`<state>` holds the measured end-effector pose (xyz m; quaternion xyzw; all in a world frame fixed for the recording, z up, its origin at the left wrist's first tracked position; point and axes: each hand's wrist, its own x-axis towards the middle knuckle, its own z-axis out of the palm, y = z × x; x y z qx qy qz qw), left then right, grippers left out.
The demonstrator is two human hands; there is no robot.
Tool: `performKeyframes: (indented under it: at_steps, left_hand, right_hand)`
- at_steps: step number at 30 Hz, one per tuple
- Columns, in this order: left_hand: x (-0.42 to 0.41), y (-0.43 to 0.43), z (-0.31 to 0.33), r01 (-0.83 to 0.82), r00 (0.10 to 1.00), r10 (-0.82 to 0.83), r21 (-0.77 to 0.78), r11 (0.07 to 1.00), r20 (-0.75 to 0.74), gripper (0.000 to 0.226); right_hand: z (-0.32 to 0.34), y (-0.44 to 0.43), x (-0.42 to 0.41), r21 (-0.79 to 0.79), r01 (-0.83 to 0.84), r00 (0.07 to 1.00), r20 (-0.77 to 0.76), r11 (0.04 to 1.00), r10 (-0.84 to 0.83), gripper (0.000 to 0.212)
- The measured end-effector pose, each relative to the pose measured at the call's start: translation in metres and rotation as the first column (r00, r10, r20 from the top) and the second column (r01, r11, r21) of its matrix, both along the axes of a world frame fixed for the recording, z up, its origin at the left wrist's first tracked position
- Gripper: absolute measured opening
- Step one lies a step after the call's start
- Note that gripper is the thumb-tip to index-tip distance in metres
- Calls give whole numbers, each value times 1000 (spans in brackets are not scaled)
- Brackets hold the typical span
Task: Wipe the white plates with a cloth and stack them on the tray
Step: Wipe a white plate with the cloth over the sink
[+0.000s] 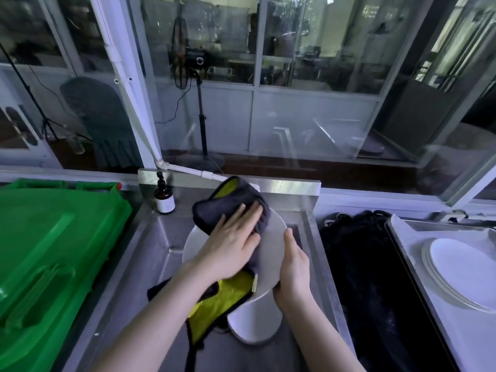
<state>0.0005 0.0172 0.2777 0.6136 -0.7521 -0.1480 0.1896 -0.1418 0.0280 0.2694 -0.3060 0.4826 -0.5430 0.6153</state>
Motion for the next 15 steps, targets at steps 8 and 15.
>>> performKeyframes:
  at_steps: [8, 15]
  left_hand:
    - [-4, 41, -6, -47, 992, 53, -55, 997, 113, 65]
    - [-43, 36, -10, 160, 987, -160, -102, 982, 3, 63]
  right_hand:
    - [19, -19, -33, -31, 142, 990, -8, 989, -142, 33]
    - [9, -3, -23, -29, -3, 1000, 9, 1000, 4, 37]
